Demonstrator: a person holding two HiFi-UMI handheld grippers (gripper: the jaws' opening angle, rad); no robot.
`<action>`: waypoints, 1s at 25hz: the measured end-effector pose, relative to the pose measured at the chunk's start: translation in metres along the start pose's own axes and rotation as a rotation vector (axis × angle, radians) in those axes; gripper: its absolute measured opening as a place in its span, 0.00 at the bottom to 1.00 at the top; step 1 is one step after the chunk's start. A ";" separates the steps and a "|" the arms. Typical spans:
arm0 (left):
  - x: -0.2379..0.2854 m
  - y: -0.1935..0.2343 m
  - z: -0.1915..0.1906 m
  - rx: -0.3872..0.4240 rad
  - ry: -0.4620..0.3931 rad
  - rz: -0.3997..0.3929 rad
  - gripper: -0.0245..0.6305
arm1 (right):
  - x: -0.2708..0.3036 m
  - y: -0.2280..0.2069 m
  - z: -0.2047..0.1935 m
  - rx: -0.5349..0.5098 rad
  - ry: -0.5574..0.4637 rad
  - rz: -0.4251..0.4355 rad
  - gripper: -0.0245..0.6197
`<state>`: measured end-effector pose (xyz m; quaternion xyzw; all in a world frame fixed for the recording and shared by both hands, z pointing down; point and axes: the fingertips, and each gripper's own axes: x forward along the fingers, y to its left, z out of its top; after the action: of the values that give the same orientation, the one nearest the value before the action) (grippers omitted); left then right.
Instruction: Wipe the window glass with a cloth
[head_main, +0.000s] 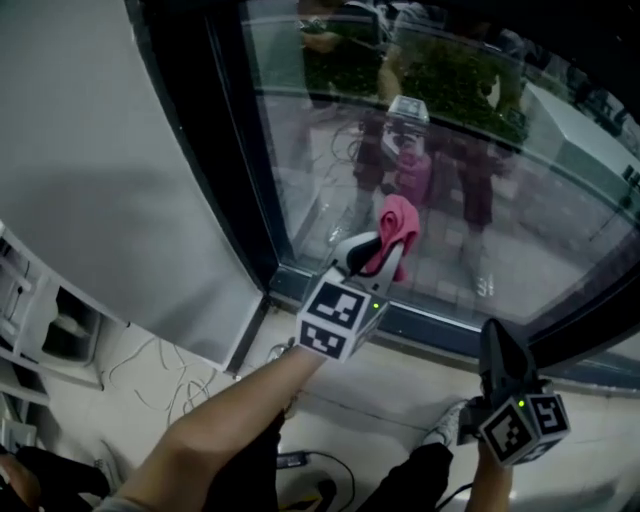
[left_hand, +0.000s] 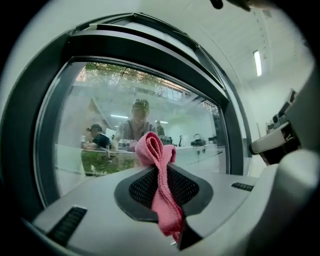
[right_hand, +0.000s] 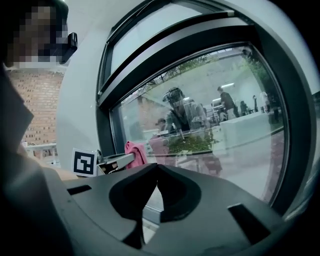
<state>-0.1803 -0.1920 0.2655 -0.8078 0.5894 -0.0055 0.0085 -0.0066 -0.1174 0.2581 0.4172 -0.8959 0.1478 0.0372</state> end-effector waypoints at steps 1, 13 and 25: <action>-0.008 0.016 -0.002 0.002 0.002 0.023 0.12 | 0.009 0.011 -0.001 -0.004 0.010 0.012 0.05; -0.079 0.169 -0.027 -0.005 0.020 0.255 0.12 | 0.092 0.085 -0.031 -0.009 0.074 0.143 0.05; -0.096 0.245 -0.065 0.015 0.094 0.448 0.12 | 0.135 0.105 -0.060 0.010 0.123 0.189 0.05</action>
<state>-0.4445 -0.1757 0.3256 -0.6554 0.7538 -0.0452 -0.0120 -0.1769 -0.1349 0.3164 0.3212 -0.9265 0.1806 0.0759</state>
